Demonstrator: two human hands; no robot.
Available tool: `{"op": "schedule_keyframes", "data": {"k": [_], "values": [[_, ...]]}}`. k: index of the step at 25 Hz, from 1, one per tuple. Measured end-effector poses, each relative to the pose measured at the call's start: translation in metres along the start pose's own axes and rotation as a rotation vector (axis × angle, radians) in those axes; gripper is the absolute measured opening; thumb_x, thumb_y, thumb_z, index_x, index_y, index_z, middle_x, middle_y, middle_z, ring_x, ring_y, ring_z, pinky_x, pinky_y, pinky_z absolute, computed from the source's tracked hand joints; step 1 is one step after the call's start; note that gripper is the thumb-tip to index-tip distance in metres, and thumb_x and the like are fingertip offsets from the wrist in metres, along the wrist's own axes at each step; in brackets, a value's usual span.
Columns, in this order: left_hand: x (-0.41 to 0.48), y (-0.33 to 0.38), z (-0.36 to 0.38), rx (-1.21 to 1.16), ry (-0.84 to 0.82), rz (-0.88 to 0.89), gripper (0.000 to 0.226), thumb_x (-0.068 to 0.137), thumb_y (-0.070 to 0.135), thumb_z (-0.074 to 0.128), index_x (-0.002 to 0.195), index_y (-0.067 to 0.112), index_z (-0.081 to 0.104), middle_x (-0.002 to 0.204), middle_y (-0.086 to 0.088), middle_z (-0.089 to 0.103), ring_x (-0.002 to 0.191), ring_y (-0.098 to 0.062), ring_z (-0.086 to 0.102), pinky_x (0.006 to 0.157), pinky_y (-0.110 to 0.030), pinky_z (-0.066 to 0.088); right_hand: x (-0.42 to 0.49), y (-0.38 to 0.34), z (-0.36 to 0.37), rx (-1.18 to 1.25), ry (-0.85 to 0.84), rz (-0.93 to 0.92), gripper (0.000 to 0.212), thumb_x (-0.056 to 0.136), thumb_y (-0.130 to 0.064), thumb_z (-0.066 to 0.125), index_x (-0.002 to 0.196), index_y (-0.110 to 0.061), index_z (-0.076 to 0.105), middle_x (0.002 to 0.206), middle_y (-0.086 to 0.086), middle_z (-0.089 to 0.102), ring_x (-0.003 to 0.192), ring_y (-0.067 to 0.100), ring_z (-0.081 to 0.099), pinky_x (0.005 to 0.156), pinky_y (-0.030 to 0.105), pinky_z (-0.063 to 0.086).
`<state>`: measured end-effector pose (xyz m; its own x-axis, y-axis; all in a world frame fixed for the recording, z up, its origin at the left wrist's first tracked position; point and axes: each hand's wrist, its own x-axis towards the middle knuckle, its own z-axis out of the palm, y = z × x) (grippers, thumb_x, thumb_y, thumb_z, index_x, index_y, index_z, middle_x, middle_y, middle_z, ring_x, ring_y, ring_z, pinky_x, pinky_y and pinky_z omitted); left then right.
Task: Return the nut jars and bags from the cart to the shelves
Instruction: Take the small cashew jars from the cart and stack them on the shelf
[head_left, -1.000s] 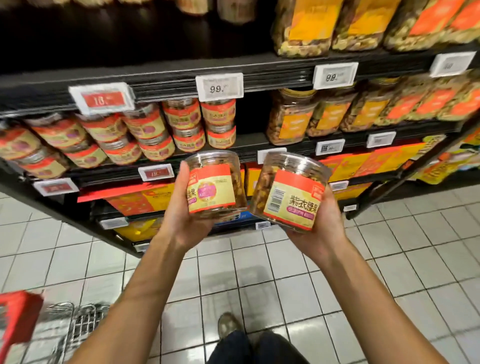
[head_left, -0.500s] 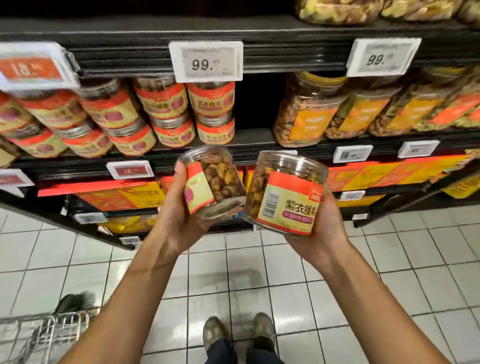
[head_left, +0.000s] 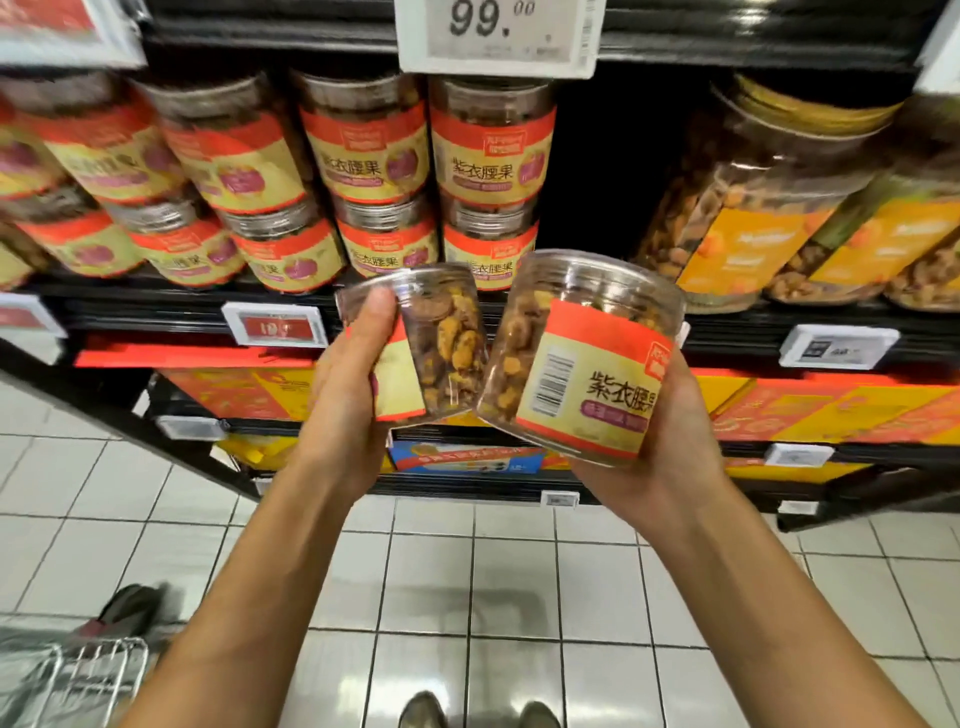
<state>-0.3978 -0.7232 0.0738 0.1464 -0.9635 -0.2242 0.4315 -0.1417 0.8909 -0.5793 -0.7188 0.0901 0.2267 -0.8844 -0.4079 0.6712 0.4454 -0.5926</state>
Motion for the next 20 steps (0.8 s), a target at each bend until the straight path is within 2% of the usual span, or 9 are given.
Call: {"op": "schedule_keyframes", "data": {"k": [1,4,7,10,14,20], "values": [[0.002,-0.002,-0.001,0.037,0.068,0.097,0.055,0.066,0.054,0.071,0.107,0.017,0.066,0.102,-0.004,0.073,0.097,-0.019,0.069,0.078,-0.033,0.057,0.003,0.004,0.0,0.001,0.0,-0.008,0.059,0.095,-0.048,0.033,0.056,-0.023,0.072,0.066,-0.003,0.071,0.064,0.015,0.07,0.059,0.032,0.057],[0.011,-0.003,-0.002,0.083,0.225,0.362,0.065,0.068,0.048,0.066,0.118,0.01,0.056,0.105,-0.002,0.07,0.101,-0.017,0.067,0.084,-0.031,0.054,0.011,0.018,0.0,0.061,0.033,-0.005,0.059,0.095,-0.046,0.035,0.055,-0.022,0.072,0.064,-0.002,0.071,0.06,0.015,0.07,0.053,0.028,0.055],[0.027,-0.001,-0.004,0.17,0.318,0.53,0.055,0.07,0.047,0.066,0.114,0.017,0.051,0.107,0.003,0.065,0.101,-0.007,0.063,0.09,-0.026,0.049,0.014,0.029,-0.004,0.091,0.081,0.024,0.055,0.091,-0.045,0.039,0.054,-0.021,0.072,0.064,0.0,0.071,0.059,0.016,0.07,0.05,0.029,0.054],[0.047,-0.004,-0.005,0.324,0.364,0.688,0.059,0.073,0.046,0.064,0.12,0.017,0.041,0.112,0.006,0.057,0.102,0.001,0.058,0.092,-0.018,0.043,0.018,0.039,-0.008,0.078,0.107,0.027,0.058,0.092,-0.046,0.036,0.054,-0.022,0.073,0.063,-0.001,0.071,0.058,0.016,0.07,0.049,0.03,0.054],[0.075,-0.011,-0.007,0.458,0.355,0.703,0.078,0.074,0.047,0.065,0.128,-0.001,0.038,0.124,-0.012,0.053,0.116,-0.02,0.054,0.102,-0.036,0.043,0.025,0.045,-0.012,0.064,0.098,0.01,0.058,0.094,-0.045,0.032,0.06,-0.024,0.075,0.068,-0.001,0.073,0.063,0.016,0.071,0.052,0.031,0.055],[0.095,-0.009,-0.009,0.75,0.276,0.64,0.09,0.078,0.042,0.071,0.14,-0.004,0.025,0.14,-0.015,0.043,0.131,-0.023,0.042,0.109,-0.038,0.035,0.029,0.046,-0.012,0.02,0.109,0.024,0.057,0.093,-0.048,0.032,0.062,-0.027,0.075,0.072,-0.003,0.073,0.068,0.016,0.072,0.057,0.035,0.057]]}}
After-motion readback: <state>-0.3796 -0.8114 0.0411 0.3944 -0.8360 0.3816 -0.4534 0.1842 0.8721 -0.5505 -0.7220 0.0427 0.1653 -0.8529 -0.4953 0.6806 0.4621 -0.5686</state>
